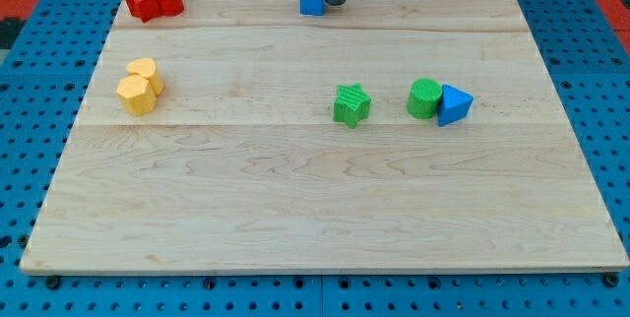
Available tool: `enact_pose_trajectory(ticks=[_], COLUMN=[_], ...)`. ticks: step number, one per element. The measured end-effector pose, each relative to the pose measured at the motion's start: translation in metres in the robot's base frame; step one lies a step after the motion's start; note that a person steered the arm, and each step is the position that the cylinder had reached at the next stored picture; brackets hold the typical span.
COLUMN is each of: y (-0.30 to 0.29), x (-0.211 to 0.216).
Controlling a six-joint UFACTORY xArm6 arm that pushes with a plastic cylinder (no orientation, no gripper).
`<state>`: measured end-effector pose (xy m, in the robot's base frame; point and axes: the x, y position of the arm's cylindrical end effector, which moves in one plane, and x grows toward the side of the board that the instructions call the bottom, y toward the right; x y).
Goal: Point your arm closer to the blue triangle
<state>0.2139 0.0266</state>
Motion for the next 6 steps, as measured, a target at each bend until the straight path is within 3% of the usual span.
enact_pose_trajectory(ticks=[3, 4, 5, 6], y=[0.235, 0.249, 0.249, 0.239], x=[0.125, 0.171, 0.185, 0.225])
